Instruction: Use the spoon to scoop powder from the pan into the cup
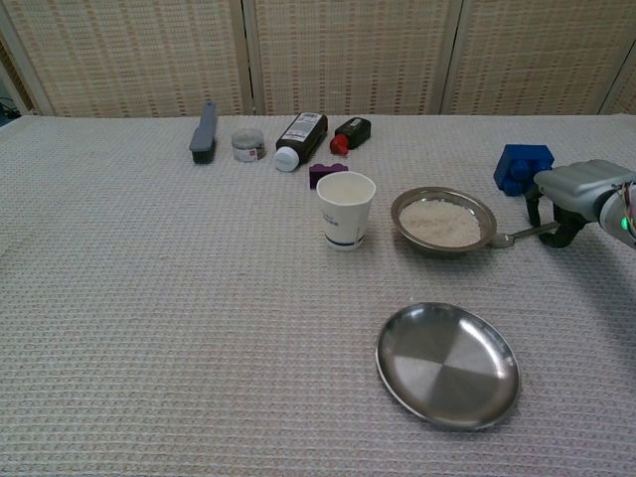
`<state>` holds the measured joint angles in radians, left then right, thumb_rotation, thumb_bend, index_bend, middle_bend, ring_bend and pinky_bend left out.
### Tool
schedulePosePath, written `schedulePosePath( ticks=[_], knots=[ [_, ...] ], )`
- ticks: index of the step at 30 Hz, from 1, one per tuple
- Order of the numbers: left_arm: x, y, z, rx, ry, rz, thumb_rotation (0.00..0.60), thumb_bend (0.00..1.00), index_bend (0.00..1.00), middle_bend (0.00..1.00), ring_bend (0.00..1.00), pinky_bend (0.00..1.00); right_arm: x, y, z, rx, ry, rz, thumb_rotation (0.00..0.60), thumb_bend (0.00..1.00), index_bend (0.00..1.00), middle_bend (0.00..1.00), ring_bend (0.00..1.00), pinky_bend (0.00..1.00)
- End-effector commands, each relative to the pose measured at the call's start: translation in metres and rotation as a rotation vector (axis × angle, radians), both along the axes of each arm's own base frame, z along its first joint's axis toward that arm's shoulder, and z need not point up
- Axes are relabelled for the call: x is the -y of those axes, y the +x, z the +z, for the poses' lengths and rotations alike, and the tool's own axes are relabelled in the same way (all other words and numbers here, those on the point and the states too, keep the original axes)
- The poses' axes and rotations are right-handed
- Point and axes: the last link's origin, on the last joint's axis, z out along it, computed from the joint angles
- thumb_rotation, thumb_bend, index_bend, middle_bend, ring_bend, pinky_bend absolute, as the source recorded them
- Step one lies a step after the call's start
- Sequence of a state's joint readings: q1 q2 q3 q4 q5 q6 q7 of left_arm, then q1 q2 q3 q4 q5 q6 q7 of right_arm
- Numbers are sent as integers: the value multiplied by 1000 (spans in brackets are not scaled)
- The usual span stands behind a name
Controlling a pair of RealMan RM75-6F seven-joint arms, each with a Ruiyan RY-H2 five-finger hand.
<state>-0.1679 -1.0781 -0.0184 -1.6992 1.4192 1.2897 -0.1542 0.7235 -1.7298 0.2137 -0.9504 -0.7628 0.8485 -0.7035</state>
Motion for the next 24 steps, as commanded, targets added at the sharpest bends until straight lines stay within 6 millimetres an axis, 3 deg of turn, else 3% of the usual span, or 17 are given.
schedulePosePath(
  ticks=[1, 24],
  knots=[
    [0, 0, 0, 1, 0, 0, 600, 414, 0, 0, 0, 0, -1, 0, 1, -1, 0, -1, 600, 321, 482, 964, 1000, 1000],
    [0, 0, 0, -2, -8, 2, 600, 411, 0, 0, 0, 0, -6, -3, 3, -9, 15, -20, 600, 344, 515, 964, 1000, 1000]
  ],
)
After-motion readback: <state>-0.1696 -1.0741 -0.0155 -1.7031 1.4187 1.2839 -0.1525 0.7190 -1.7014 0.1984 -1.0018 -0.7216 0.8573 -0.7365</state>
